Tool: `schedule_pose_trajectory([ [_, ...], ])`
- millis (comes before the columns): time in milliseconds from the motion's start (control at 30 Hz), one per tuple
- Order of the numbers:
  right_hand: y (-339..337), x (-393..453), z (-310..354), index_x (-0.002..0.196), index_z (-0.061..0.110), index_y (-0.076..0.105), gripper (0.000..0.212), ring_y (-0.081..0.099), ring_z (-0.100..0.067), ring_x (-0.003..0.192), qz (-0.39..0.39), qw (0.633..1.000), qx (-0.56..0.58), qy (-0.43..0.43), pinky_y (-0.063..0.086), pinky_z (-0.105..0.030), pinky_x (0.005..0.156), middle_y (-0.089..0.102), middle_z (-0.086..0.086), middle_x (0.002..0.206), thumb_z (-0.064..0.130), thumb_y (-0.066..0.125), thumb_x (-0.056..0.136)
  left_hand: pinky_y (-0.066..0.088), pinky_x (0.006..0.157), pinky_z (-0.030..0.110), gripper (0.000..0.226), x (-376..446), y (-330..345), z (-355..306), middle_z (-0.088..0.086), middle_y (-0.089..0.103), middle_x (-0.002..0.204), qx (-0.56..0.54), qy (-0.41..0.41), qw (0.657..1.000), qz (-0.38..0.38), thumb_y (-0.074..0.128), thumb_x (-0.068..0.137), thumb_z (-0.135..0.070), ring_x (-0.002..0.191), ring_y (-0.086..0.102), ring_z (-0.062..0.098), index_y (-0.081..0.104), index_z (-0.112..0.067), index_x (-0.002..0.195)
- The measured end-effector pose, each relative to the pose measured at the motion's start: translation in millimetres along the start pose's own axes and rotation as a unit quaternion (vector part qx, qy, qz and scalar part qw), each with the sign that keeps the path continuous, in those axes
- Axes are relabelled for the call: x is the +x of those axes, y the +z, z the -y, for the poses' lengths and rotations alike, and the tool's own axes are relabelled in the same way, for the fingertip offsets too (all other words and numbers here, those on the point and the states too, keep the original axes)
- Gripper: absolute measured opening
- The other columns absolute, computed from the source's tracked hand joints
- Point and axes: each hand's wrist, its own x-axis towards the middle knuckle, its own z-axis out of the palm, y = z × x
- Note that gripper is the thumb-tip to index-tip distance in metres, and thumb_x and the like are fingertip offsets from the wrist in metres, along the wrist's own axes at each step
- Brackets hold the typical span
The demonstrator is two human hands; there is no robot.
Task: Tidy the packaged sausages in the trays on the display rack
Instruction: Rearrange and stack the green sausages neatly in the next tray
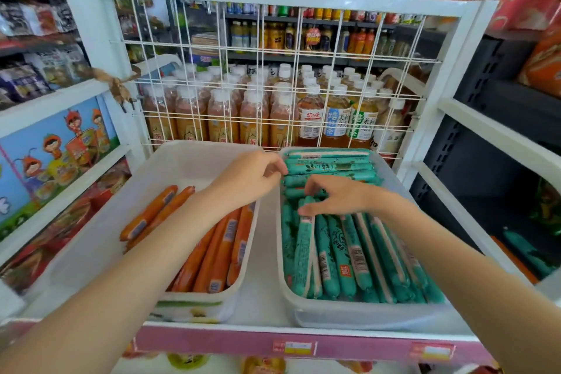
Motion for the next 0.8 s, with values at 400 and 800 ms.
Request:
schedule_pose_trajectory([
  [400, 1, -8, 11, 0.115, 0.014, 0.044, 0.042, 0.048, -0.008, 0.053, -0.001, 0.965, 0.261, -0.024, 0.041, -0.019, 0.047, 0.052, -0.009, 0.103, 0.02, 0.069, 0.082, 0.043, 0.083, 0.019, 0.019, 1, 1, -12, -0.002, 0.062, 0.112, -0.017, 0.005, 1.0, 0.022, 0.051, 0.091, -0.012, 0.101, 0.057, 0.008, 0.062, -0.017, 0.106],
  [800, -66, -59, 14, 0.076, 0.012, 0.055, 0.022, 0.043, -0.005, 0.051, -0.15, 0.928, 0.291, -0.175, 0.036, -0.015, 0.049, 0.046, 0.0, 0.063, -0.009, 0.057, 0.082, 0.049, 0.091, 0.025, 0.024, -1, -12, -48, -0.001, 0.065, 0.111, -0.363, -0.01, 0.917, 0.168, 0.06, 0.086, -0.017, 0.104, 0.061, 0.011, 0.06, -0.018, 0.11],
])
